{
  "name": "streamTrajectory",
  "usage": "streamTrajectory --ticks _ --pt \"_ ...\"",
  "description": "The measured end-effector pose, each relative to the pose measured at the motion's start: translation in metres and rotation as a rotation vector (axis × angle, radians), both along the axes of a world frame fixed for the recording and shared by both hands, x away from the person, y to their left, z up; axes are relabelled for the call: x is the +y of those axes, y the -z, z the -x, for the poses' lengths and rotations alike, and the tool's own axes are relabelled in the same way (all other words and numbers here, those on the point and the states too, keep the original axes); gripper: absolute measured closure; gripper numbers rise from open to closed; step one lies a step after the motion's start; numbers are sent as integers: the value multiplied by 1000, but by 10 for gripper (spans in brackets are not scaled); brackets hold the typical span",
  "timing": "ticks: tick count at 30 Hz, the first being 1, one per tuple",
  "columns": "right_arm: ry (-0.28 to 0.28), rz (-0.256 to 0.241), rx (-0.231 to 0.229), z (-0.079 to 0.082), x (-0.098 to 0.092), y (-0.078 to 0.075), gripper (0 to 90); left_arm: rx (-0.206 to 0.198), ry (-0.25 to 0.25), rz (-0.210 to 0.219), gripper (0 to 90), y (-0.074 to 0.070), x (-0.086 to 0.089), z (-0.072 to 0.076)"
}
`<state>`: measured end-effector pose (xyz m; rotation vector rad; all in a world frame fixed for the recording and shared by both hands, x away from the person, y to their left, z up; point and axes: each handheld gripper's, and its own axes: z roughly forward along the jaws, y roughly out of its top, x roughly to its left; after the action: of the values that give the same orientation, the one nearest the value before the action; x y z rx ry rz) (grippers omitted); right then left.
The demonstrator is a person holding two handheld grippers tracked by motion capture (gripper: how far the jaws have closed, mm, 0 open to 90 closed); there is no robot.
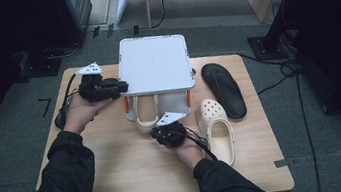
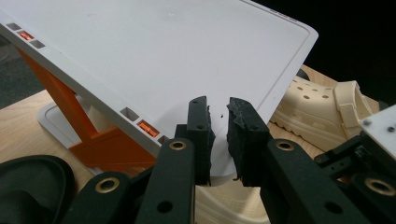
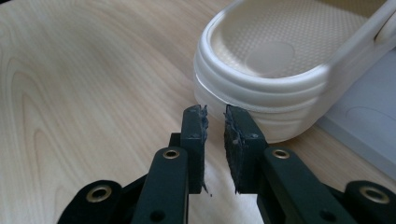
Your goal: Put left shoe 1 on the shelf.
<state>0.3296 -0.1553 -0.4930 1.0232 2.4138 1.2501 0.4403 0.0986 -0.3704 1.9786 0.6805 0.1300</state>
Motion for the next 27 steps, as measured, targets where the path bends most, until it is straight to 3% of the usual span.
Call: streamTrajectory --ticks 14,22,27 --pt "16 -26 -6 -22 6 0 767 2 -2 11 795 1 1 2" --pt "30 -32 -43 -34 5 -4 750 -5 -9 4 795 1 0 4" --pt "32 -64 -19 -33 3 -7 751 -4 -10 5 791 1 0 4"
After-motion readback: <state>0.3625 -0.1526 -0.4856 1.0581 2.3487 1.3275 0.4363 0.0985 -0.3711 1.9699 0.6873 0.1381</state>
